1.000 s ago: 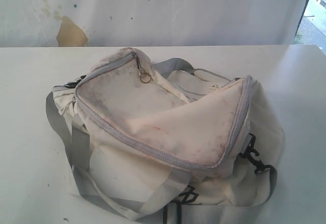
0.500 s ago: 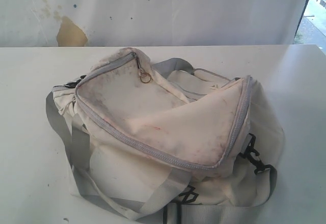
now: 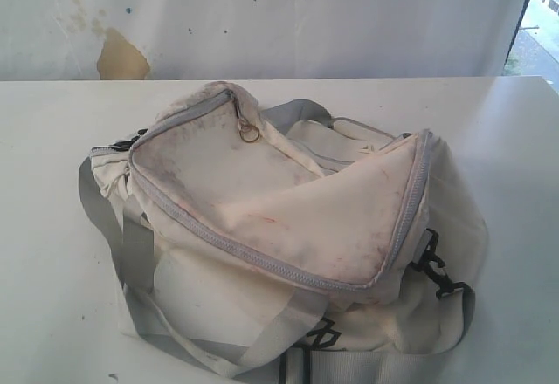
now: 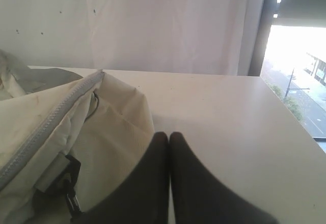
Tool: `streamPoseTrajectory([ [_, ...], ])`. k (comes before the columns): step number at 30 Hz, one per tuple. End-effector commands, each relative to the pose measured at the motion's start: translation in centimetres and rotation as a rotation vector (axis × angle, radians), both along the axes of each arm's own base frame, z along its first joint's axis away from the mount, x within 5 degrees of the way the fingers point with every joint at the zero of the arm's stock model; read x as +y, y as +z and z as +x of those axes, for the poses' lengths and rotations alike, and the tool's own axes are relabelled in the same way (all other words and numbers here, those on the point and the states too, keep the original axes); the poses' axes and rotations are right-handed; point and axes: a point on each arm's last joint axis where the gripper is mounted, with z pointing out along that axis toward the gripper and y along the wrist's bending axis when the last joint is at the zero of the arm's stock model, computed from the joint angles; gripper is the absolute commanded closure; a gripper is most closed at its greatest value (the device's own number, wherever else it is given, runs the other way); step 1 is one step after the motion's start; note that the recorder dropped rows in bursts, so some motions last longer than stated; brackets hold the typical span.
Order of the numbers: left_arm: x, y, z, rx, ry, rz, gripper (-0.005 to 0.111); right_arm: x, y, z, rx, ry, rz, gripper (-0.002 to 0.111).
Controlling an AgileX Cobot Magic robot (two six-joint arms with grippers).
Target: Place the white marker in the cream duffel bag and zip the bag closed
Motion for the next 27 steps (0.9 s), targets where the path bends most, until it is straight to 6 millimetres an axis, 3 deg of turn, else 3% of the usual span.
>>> streamPoseTrajectory([
  [1, 0.00, -0.18, 0.00, 0.004, -0.001, -0.005, 0.107, -0.03, -0.10, -0.01, -0.004, -0.005, 0.004, 0.108],
  [27, 0.00, -0.18, 0.00, 0.004, -0.001, -0.005, 0.107, -0.57, -0.29, -0.02, 0.017, -0.104, 0.013, 0.108],
])
